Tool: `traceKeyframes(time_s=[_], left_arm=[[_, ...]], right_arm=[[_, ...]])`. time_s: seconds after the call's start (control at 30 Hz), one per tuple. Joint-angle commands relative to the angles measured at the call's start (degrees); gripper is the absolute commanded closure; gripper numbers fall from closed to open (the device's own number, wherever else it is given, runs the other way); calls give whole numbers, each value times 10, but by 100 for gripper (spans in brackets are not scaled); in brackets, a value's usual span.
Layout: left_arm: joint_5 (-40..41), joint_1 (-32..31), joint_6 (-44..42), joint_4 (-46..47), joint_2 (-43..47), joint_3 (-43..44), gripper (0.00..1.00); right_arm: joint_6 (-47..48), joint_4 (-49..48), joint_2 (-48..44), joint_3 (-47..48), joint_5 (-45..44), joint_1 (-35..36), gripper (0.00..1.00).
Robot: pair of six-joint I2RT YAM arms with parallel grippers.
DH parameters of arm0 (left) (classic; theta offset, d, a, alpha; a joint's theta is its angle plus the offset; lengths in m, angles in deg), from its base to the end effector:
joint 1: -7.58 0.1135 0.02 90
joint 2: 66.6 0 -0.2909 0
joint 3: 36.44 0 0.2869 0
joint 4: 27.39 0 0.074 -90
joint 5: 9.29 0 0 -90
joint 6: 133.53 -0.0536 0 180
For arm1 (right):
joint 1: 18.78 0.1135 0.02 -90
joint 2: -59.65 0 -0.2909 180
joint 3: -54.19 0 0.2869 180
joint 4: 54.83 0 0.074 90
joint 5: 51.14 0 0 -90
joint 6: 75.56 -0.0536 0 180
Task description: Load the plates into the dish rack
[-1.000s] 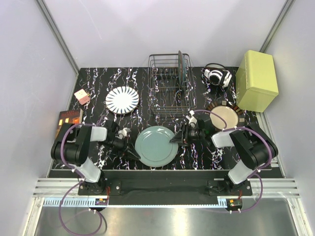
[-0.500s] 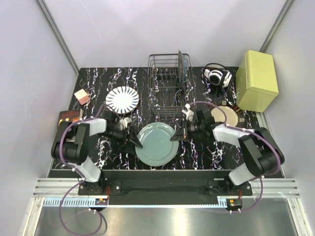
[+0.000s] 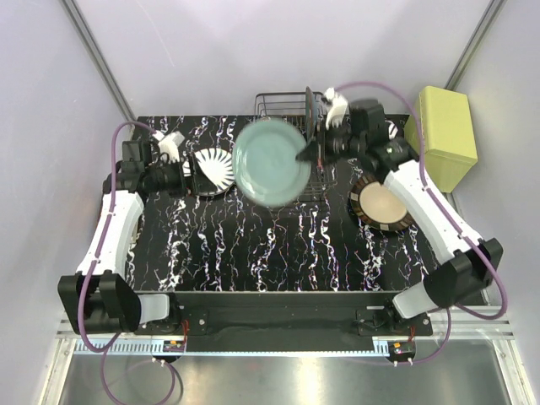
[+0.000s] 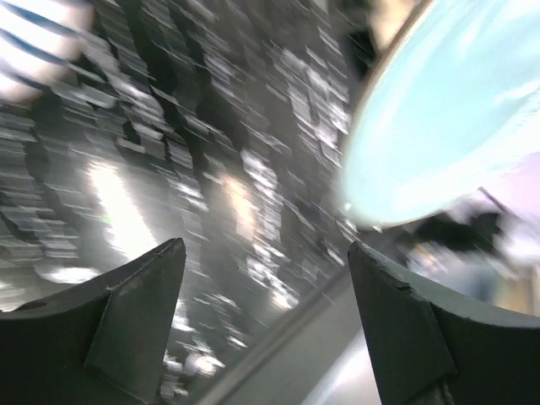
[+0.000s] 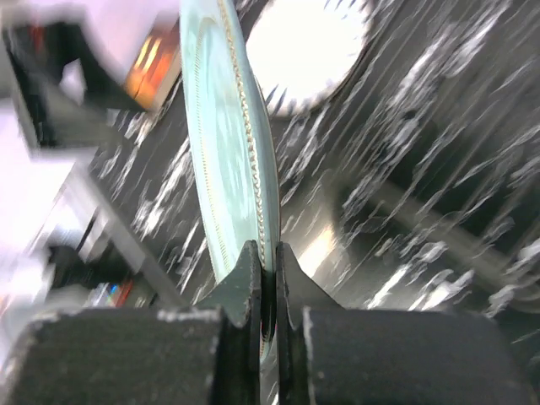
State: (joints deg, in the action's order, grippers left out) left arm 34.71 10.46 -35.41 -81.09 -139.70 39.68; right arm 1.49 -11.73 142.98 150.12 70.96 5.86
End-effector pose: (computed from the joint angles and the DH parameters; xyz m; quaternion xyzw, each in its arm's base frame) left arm 0.2940 -0.0238 0.3209 0.0478 0.8755 -0.3817 0.2925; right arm 0.3236 0.1798 0.4044 -0.2214 0.8160 0.3809 0.3741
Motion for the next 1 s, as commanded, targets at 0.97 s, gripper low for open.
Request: traceKeyframes(time_s=[0.97], left_arm=[[194, -1, 102, 130, 72, -87, 20]], right_arm=[[263, -354, 373, 479, -803, 126, 100]])
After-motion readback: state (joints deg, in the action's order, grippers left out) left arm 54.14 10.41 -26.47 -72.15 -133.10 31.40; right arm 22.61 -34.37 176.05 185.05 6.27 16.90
